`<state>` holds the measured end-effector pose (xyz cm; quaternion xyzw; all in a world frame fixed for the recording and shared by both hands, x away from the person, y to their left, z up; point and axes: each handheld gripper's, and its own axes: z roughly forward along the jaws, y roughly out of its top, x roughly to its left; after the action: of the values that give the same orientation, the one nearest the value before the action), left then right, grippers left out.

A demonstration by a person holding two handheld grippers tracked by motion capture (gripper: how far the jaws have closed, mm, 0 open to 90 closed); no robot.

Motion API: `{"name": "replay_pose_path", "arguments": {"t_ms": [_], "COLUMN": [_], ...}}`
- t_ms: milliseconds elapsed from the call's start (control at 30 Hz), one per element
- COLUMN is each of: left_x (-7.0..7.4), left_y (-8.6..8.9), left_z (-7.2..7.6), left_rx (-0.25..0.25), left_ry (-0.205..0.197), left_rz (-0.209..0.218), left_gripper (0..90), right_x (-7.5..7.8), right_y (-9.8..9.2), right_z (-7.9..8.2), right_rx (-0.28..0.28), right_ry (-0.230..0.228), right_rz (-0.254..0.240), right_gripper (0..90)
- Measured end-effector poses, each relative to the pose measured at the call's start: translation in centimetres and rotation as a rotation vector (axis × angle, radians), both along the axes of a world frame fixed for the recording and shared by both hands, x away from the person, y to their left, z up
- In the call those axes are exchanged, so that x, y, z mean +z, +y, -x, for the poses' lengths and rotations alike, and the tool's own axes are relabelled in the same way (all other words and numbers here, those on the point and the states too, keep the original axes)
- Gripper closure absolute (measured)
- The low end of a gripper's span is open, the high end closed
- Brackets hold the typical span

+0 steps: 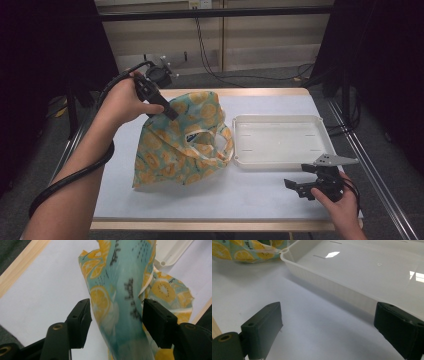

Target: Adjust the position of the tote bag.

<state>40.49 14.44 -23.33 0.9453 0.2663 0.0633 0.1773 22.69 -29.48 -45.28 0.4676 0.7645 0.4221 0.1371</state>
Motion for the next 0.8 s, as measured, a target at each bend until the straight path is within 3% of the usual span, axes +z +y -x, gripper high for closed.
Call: {"name": "replay_pose_path", "arguments": {"t_ms": [167, 467, 567, 667, 800], "left_x": [0.5, 0.5, 0.5, 0.4, 0.0], "left_y": [0.9, 2.2, 2.6, 2.8, 2.9], "left_z": [1.0, 2.7, 3.1, 3.2, 3.0], "left_rx": [0.032, 0.028, 0.021, 0.006, 0.019], "left_ry": [0.006, 0.004, 0.016, 0.005, 0.015], "left_rz": [0.034, 0.019, 0.009, -0.01, 0.009], "left_gripper": [35.1, 37.6, 45.9, 65.5, 70.5], "right_x": [0.1, 1.7, 2.5, 3.3, 4.1], "right_y": [0.5, 2.3, 2.9, 3.4, 4.0], "right_z": [-0.3, -1.2, -1.7, -2.3, -3.3], "right_rx": [0.013, 0.083, 0.107, 0.136, 0.153], "right_ry": [0.0, -0.031, -0.055, -0.061, -0.068], "right_rz": [0.0, 0.04, 0.048, 0.044, 0.042], "right_gripper": [8.1, 8.4, 8.4, 7.9, 7.7]}}
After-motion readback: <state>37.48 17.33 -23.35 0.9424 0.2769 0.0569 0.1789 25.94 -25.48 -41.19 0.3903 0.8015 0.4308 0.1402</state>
